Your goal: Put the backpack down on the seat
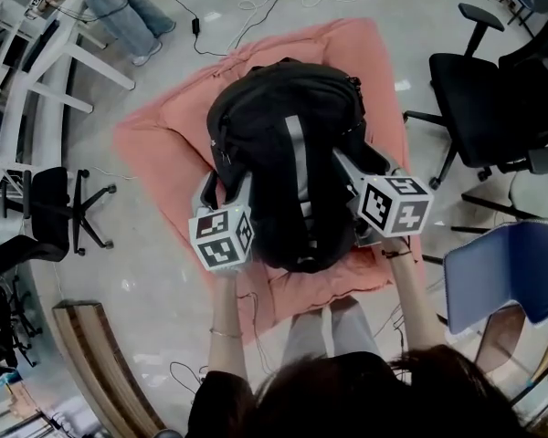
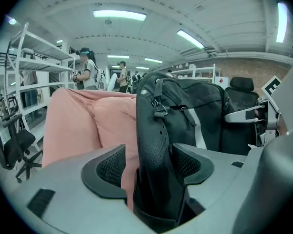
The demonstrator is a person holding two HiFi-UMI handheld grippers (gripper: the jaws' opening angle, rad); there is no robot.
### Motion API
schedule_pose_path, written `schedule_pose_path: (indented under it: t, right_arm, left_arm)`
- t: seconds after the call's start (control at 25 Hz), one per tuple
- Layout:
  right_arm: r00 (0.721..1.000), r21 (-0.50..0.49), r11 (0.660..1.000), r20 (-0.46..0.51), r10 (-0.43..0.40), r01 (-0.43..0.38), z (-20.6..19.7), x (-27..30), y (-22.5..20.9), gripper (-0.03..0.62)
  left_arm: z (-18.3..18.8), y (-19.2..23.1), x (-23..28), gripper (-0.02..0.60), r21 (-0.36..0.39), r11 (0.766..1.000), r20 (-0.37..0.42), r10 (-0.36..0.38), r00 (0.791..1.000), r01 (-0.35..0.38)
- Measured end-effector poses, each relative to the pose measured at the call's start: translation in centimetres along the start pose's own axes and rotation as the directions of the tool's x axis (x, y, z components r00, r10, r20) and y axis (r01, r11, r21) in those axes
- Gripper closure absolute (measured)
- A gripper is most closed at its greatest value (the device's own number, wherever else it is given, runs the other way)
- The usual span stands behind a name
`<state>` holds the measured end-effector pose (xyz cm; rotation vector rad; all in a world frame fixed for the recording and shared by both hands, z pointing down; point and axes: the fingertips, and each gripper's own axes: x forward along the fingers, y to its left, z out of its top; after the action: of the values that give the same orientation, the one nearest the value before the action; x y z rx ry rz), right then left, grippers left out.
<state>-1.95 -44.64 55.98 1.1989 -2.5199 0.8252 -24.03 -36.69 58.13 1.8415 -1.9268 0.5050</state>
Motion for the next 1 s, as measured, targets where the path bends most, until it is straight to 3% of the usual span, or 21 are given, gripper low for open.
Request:
schedule_pose_path:
  t: [0.12, 0.32, 0.4, 0.76, 1.0]
  right_arm:
    - [1.000, -0.010, 1.000, 0.020, 0.000, 0.000, 0.5, -1.7, 0.4, 0.379]
    - [0.998, -0.078, 0.996, 0.060, -0.028, 0.033, 1.6, -4.6, 0.9, 0.496]
    - [0.997, -0.101, 0.995, 0.069, -0.022, 0.029, 2.0, -5.4, 1.4, 0.537]
    - [0.985, -0.156, 0.983, 0.125, 0.115, -0.095, 4.0, -9.3, 5.7, 0.572]
    - [0.962, -0.182, 0.967, 0.172, 0.212, -0.180, 5.3, -13.2, 8.0, 0.572]
  left_arm:
    - [0.6, 0.0, -2.0, 0.298, 0.004, 1.000, 0.031, 0.024, 0.999, -0.024]
    - [1.6, -0.7, -5.0, 0.485, 0.041, 0.997, 0.081, 0.062, 0.995, -0.065]
    - [2.0, -1.3, -5.8, 0.520, 0.043, 0.997, 0.090, 0.053, 0.994, -0.057]
    - [4.9, -4.2, -9.9, 0.566, -0.036, 0.998, 0.180, -0.052, 0.982, 0.059]
    - [6.6, -6.5, -13.6, 0.568, 0.000, 0.993, 0.234, -0.113, 0.966, 0.116]
